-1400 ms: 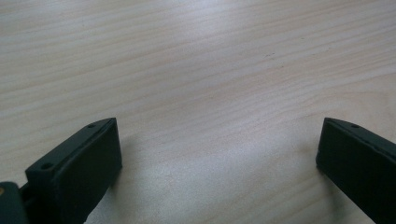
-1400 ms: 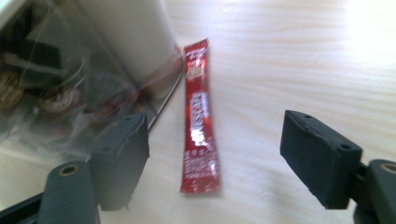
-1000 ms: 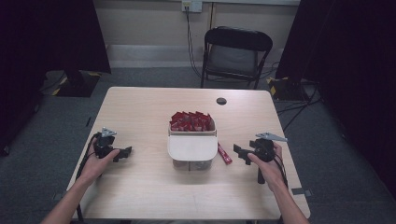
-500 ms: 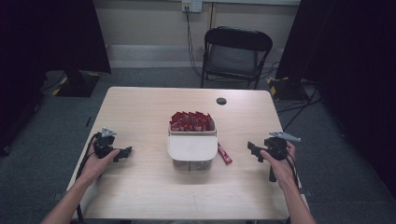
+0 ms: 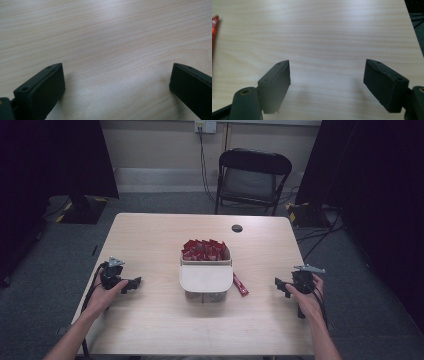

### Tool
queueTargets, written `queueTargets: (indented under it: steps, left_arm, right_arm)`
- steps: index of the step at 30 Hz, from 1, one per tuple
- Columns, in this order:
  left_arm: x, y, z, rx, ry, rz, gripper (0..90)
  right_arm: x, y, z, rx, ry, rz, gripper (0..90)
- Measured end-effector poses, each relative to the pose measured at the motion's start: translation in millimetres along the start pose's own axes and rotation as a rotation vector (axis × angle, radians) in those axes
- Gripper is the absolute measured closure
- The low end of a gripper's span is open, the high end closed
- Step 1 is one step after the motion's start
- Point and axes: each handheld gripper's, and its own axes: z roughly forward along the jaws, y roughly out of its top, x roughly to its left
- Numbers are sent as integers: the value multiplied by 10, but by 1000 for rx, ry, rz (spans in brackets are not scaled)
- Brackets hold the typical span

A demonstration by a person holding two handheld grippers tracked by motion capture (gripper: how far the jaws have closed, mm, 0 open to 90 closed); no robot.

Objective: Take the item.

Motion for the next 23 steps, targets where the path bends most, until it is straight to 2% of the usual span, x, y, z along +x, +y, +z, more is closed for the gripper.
queueTargets:
  steps: [6,11,14,23]
  left_arm:
    - [-10,14,15,0,-4,1,0]
    - [-10,14,15,0,-4,2,0]
    - [-11,14,14,1,-3,2,0]
    - [-12,13,14,-1,-2,2,0]
  right_arm:
    - [24,-57,91,35,-22,-22,195]
    - [72,-82,123,16,-46,-67,184]
    - [100,-118,148,-25,-55,-61,170]
    - [100,-115,154,-23,-53,-63,151]
